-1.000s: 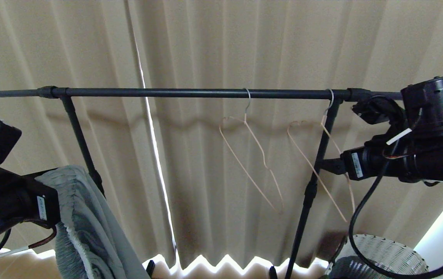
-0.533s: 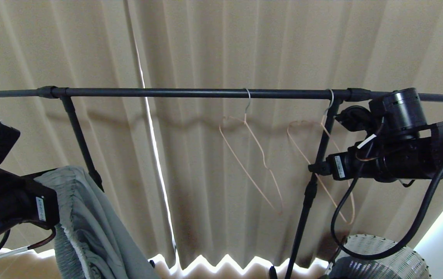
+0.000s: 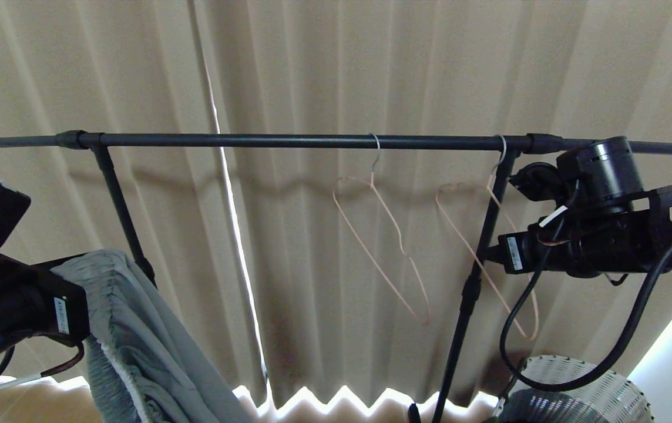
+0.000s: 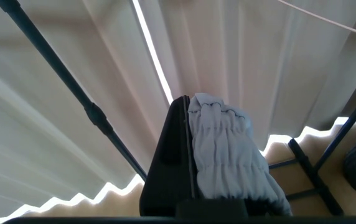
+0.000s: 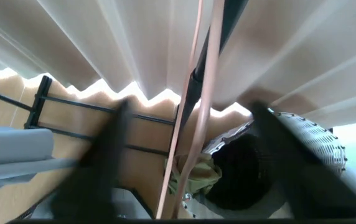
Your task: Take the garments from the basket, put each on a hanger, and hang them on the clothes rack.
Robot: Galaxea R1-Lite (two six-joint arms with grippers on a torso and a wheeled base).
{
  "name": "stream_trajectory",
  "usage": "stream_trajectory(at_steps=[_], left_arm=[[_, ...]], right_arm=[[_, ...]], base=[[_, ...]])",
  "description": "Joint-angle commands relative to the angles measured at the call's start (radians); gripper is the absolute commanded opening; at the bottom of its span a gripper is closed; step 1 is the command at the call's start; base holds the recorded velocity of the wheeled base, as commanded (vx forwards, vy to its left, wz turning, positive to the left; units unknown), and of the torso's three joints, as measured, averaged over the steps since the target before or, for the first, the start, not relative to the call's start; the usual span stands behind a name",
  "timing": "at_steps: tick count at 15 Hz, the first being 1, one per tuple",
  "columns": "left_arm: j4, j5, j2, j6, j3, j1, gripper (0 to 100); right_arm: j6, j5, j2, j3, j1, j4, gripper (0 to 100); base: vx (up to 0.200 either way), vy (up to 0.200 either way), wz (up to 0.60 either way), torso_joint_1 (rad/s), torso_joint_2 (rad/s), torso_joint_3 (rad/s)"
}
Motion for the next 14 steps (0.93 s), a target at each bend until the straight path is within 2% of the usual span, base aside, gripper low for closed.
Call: stream_trajectory(at_steps=[1,10,14], left_arm=[[-0.001,0.001,-0.001,0.000,0.000,0.000,0],[0.001,0.001,0.000,0.003,0.005,0.000,0],[-0.001,0.001,0.002,0.043,0.012,0.000,0]], right_arm=[[0.000,0.000,-0.005,-0.002,0.000,0.000,0],[0.000,0.001,-0.062,0.000,0.000,-0.001,0],[-0.001,0.001,-0.119,0.006,0.000,-0.044,0]], base=[[0.000,0.000,0.00,0.000,0.00,0.000],[0.000,0.000,0.00,0.000,0.00,0.000],[0.000,0.000,0.00,0.000,0.00,0.000]])
